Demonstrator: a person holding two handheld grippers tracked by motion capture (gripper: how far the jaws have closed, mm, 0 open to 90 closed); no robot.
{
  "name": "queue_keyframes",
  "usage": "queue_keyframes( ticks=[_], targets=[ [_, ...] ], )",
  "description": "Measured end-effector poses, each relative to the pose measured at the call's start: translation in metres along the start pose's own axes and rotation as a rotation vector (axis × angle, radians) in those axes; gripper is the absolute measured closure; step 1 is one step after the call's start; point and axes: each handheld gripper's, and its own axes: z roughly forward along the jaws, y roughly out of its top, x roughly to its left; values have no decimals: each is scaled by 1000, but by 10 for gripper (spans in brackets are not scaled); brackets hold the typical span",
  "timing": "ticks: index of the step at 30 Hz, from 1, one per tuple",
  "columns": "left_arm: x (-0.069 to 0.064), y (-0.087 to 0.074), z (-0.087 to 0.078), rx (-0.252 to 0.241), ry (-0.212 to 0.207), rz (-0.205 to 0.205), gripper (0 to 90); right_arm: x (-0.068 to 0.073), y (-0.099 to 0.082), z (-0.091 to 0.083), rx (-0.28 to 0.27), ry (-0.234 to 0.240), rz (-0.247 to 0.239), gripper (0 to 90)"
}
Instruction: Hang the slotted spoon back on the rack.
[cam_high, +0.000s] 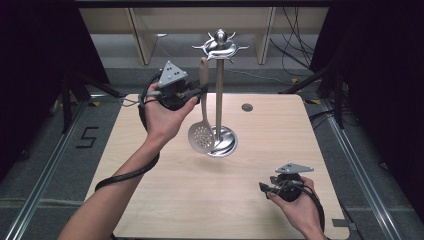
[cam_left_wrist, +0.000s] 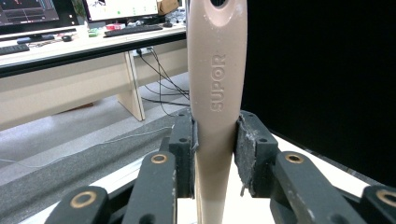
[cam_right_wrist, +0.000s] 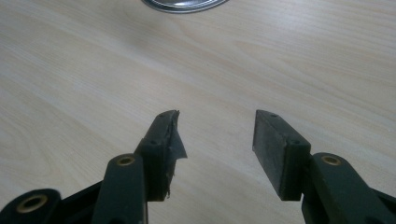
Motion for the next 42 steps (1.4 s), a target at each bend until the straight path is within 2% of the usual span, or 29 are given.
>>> queue_keyframes(
  ticks=[2, 3, 6, 7, 9, 10, 11, 13, 14, 15, 16, 17, 20, 22, 23, 24, 25, 27, 31, 32, 33, 35, 37, 38, 39, 40, 41, 42],
  targets=[
    [-1, 0, 3, 4, 0, -8, 691, 1, -1, 0, -4, -2, -1, 507],
    [0, 0, 3, 6, -2, -9, 691, 2, 0, -1, 6, 2, 16, 507],
    [0, 0, 5, 13, -4, -15, 690, 2, 0, -1, 3, 3, 4, 507],
    [0, 0, 7, 14, -4, -17, 690, 2, 0, -1, 6, 3, 18, 507],
    [0, 0, 9, 16, -4, -17, 689, 1, 0, 0, 0, 1, -2, 507],
    [1, 0, 9, 9, 0, 2, 688, 1, 0, -1, 1, 3, 4, 507],
    [1, 0, 10, 6, 2, 4, 687, 2, 0, -1, 5, 4, 15, 507],
    [1, -1, 10, -1, 1, 10, 683, 2, 0, -1, 2, 4, 6, 507],
    [0, -2, 9, -4, -8, -9, 674, 2, 0, -1, 1, 3, 6, 506],
    [0, -2, 7, -11, -17, -6, 648, 0, 0, -1, -12, -7, -20, 506],
    [1, -2, 5, -16, -24, -10, 613, 1, 0, -1, -11, -3, -10, 506],
    [0, -2, 1, -23, -30, -10, 592, -2, -1, -1, -15, -6, -38, 506],
    [0, -6, -14, -29, -19, 25, 536, -1, 0, -2, -15, 6, -17, 503],
    [1, -9, -19, -30, -18, 25, 499, 0, 0, -2, -18, 1, -20, 498],
    [3, -17, -29, -17, -13, 26, 477, -1, 0, -1, -27, 7, -20, 497],
    [4, -23, -33, -10, -12, 26, 455, 0, 0, -3, -24, -12, -21, 497],
    [5, -29, -38, -3, -10, 26, 437, -2, 0, -2, -46, -3, -49, 496],
    [9, -44, -47, 9, -6, 38, 414, -3, 0, -1, -56, 1, -65, 494],
    [15, -87, -66, 67, -7, 37, 401, -2, 0, -2, -41, -9, -50, 488],
    [15, -87, -66, 67, -7, 37, 400, -1, 0, -2, -34, -3, -36, 488],
    [19, -114, -74, 100, 1, 37, 397, 0, 0, -3, -20, -3, -16, 487],
    [22, -144, -82, 141, 1, 40, 401, -1, -1, -2, -24, 0, -12, 484],
    [25, -172, -90, 195, -4, 16, 411, -1, -1, -2, -20, -6, -20, 480],
    [25, -172, -90, 195, -4, 16, 414, -1, -1, -2, -20, -6, -20, 480],
    [29, -196, -98, 236, 1, 5, 416, -2, -1, -2, -26, -13, -29, 472],
    [30, -207, -101, 263, -2, -8, 418, -2, -1, -2, -34, -16, -19, 468],
    [29, -215, -103, 294, -6, -31, 422, -3, -1, -2, -40, -17, -30, 460],
    [29, -220, -105, 322, -15, -46, 422, -2, -1, -2, -45, -23, -6, 452]
  ],
)
